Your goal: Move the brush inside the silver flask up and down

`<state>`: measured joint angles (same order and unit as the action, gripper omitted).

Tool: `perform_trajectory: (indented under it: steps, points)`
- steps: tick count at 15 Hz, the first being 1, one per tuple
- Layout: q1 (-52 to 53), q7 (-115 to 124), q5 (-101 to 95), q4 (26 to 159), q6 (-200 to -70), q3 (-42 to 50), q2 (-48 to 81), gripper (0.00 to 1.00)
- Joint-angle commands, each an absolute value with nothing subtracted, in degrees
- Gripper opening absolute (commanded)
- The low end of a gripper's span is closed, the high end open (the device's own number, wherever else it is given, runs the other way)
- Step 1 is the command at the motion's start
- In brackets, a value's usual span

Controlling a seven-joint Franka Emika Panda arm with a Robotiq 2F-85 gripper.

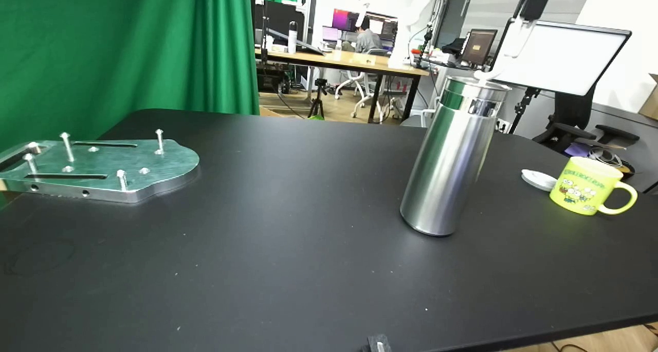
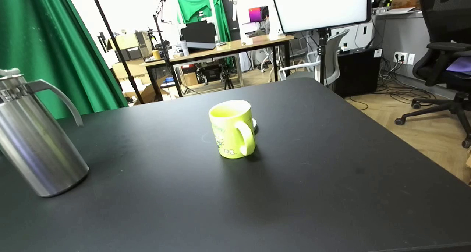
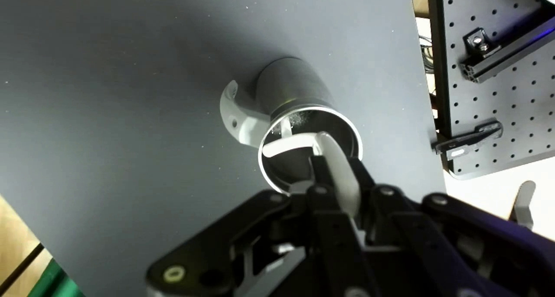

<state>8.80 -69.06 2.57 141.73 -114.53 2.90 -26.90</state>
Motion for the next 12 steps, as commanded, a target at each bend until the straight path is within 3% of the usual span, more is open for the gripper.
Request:
perform_trajectory:
  steps: [1,5,6,8,12]
  points:
    - [9.01,-68.0,0.84,139.1,-110.35,1.39,-31.12,0.04]
    - [9.61,-68.37,1.07,138.53,-108.45,1.03,-33.34,0.04]
    - [9.7,-68.47,1.11,138.54,-108.15,1.09,-33.6,0.4]
    - [9.71,-68.48,1.26,138.69,-107.79,1.34,-33.86,0.45]
    - [9.47,-68.09,0.96,138.36,-107.28,1.32,-34.09,0.73]
